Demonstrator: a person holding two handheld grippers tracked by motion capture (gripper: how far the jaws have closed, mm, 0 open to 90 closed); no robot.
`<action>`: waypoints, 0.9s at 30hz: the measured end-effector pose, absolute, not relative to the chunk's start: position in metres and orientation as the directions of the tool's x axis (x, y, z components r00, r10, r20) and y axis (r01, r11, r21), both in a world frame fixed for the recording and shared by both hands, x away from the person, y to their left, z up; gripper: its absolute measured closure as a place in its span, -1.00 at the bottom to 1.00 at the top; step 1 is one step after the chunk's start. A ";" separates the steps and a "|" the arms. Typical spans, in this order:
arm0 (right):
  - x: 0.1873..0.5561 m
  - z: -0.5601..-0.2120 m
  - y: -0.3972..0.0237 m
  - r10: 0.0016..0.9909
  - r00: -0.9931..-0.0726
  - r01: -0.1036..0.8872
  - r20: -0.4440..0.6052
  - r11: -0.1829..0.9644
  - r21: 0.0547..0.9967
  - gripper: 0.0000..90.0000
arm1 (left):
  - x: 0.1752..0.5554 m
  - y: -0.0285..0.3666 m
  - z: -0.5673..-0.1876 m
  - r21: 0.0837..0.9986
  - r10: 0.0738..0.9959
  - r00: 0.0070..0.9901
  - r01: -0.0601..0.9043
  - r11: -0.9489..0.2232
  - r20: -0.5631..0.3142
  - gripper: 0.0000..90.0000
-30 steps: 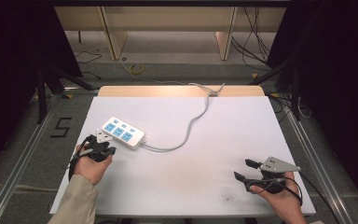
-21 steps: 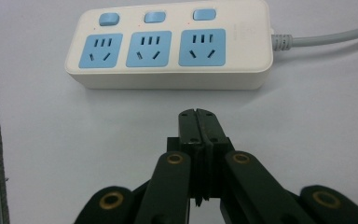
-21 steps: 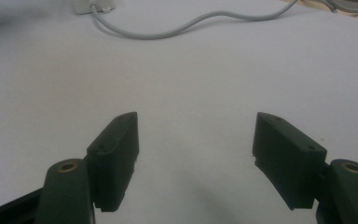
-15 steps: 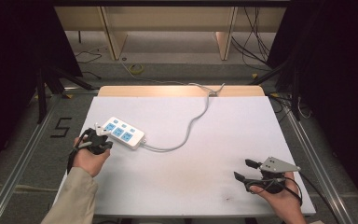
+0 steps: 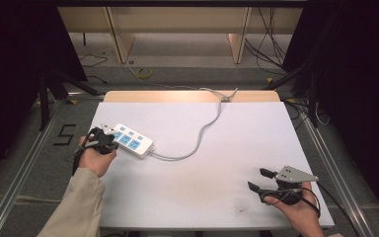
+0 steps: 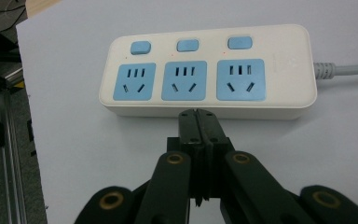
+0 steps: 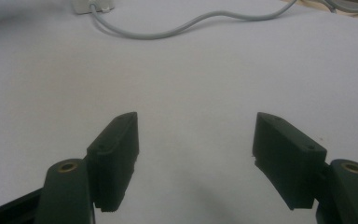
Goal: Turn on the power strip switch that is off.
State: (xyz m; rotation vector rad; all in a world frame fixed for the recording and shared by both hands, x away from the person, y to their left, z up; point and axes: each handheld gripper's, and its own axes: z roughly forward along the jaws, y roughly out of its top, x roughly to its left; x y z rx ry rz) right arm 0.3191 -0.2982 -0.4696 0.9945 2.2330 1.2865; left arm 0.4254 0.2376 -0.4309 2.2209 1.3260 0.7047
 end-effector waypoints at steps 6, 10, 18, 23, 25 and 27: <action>0.319 -0.470 -0.298 0.735 -0.678 0.390 0.025 0.332 0.859 -0.28 | 0.431 0.241 -0.429 0.612 0.895 0.400 0.663 -0.431 0.198 0.99; 0.319 -0.470 -0.298 0.733 -0.679 0.389 0.023 0.334 0.859 -0.28 | 0.434 0.243 -0.427 0.610 0.892 0.401 0.659 -0.440 0.210 0.99; 0.319 -0.470 -0.298 0.735 -0.678 0.392 0.023 0.335 0.857 -0.28 | 0.440 0.245 -0.427 0.606 0.889 0.403 0.659 -0.446 0.216 0.99; 0.319 -0.470 -0.298 0.734 -0.678 0.391 0.023 0.335 0.857 -0.27 | 0.444 0.246 -0.427 0.606 0.888 0.403 0.657 -0.448 0.220 0.99; 0.319 -0.470 -0.298 0.734 -0.679 0.391 0.023 0.335 0.857 -0.27 | 0.445 0.247 -0.427 0.608 0.888 0.403 0.655 -0.450 0.223 0.99; 0.319 -0.470 -0.298 0.734 -0.679 0.391 0.023 0.335 0.857 -0.27 | 0.447 0.248 -0.426 0.603 0.885 0.406 0.655 -0.455 0.227 0.99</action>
